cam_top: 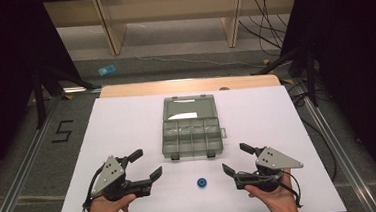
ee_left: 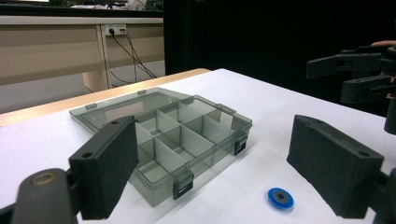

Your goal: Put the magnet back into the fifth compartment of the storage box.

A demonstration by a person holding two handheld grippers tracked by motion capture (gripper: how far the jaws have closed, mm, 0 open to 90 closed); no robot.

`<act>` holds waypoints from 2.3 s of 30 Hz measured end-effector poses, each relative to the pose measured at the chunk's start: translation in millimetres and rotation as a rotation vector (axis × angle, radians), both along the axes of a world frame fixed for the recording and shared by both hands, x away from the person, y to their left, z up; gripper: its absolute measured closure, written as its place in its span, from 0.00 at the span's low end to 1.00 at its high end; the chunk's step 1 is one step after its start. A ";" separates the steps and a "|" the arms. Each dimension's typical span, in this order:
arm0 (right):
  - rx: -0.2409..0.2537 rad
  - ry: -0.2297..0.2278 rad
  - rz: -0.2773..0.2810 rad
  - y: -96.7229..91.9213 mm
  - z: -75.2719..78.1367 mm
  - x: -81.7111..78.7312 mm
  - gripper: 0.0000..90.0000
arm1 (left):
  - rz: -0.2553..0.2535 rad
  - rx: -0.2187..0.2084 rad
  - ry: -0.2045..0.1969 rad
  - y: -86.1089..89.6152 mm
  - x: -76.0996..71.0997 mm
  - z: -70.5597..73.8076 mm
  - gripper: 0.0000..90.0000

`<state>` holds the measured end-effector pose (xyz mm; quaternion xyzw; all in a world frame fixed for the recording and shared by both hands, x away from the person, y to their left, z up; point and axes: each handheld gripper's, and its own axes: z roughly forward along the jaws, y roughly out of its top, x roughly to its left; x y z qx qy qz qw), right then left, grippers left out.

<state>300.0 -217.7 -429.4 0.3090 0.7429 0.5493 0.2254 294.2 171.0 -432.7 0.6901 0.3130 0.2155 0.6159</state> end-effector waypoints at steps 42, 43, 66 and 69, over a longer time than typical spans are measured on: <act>-0.199 0.031 0.098 25.0 10.3 10.3 0.19 | -0.001 0.008 -0.004 -0.4 1.0 -0.4 0.17; -0.211 0.033 0.104 26.4 11.0 11.3 0.20 | -0.001 0.008 -0.003 -0.5 0.9 -0.5 0.17; -0.445 0.176 0.261 60.3 10.8 40.4 0.25 | 0.011 0.012 -0.001 1.4 0.8 -1.2 0.17; -0.471 0.175 0.264 65.6 8.2 41.8 0.25 | 0.009 0.015 0.006 0.3 0.3 -1.9 0.17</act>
